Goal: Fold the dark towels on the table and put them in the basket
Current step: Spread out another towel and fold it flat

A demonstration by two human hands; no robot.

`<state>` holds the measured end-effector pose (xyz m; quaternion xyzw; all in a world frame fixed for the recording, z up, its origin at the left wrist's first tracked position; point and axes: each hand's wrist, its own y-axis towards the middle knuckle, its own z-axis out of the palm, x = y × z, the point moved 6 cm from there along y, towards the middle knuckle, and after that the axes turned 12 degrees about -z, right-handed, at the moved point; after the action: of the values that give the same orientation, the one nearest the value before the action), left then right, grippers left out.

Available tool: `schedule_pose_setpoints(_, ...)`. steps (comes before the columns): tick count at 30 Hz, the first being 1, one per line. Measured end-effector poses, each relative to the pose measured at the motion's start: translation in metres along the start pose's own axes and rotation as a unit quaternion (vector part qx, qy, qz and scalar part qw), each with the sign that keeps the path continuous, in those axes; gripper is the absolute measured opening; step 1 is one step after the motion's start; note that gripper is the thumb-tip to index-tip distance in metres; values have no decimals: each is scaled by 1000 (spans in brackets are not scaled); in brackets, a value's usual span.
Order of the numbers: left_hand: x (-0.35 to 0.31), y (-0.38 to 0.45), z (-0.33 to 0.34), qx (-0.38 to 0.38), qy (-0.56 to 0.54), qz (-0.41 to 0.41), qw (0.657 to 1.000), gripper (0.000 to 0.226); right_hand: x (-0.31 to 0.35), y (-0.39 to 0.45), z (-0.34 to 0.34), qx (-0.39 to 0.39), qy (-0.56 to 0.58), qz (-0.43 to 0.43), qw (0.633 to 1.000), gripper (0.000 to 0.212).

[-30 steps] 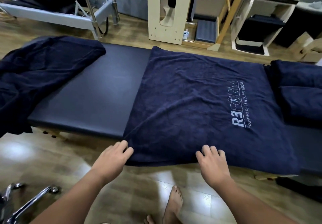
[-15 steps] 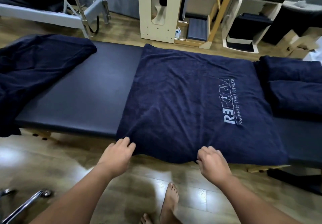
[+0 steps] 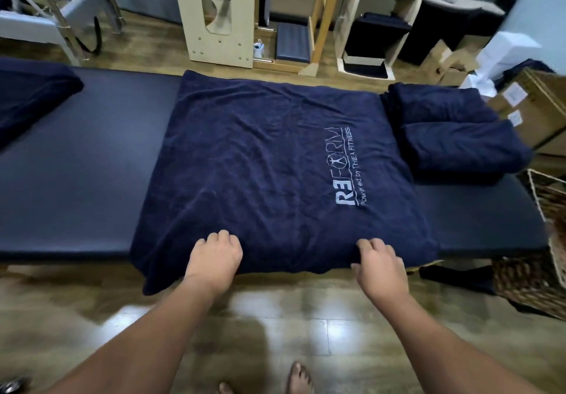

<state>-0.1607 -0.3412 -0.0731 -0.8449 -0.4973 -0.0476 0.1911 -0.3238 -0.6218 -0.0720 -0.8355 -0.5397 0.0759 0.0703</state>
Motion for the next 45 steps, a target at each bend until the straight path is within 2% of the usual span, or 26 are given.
schedule_pose_setpoints(2,-8,8,-1,-2,51,3,999,32,-2,13,-2,-15,-26,-21,999,29)
schedule_pose_setpoints(4,-13,11,-7,15,76,13,997,31,-2,20,-1,3,-49,-53,997,28)
schedule_pose_setpoints(7,-11,7,-12,62,29,37,997,20,-11,17,-1,-34,-28,-87,995,39)
schedule_pose_setpoints(9,-10,3,-14,72,5,53,996,16,-20,11,-4,-42,-1,-90,995,30)
schedule_pose_setpoints(12,-8,-1,-13,78,29,49,995,31,-38,2,7,17,4,-88,996,14)
schedule_pose_setpoints(15,-10,-1,-7,26,4,-21,999,47,-45,2,8,13,3,-105,994,37)
schedule_pose_setpoints(18,-6,-2,3,10,-22,-107,994,43,-46,10,14,4,-32,-98,995,60)
schedule_pose_setpoints(20,-3,-1,12,-27,-18,-120,992,39,-51,16,11,0,-34,-79,996,57)
schedule_pose_setpoints(22,-3,2,6,-55,11,-103,993,33,-53,22,12,-2,-47,-101,994,50)
schedule_pose_setpoints(26,4,11,7,10,86,-69,994,23,-52,35,5,58,-55,-177,981,33)
schedule_pose_setpoints(29,19,13,-1,6,9,-84,996,13,-52,50,-16,76,-31,-206,975,10)
schedule_pose_setpoints(31,31,15,-11,20,-71,-125,989,16,-58,61,-33,59,27,-185,981,15)
schedule_pose_setpoints(33,40,19,-25,3,-210,-180,961,20,-68,74,-47,-1,64,-162,985,24)
schedule_pose_setpoints(35,46,28,-42,-19,-309,-196,931,33,-70,89,-59,-59,100,-172,978,37)
schedule_pose_setpoints(37,51,44,-55,-17,-334,-166,928,45,-70,104,-66,-90,89,-206,970,42)
schedule_pose_setpoints(40,65,79,-71,-5,-318,-107,942,51,-69,135,-77,-87,61,-235,966,39)
schedule_pose_setpoints(45,88,155,-93,-36,-298,-54,952,51,-73,193,-96,-85,70,-205,973,35)
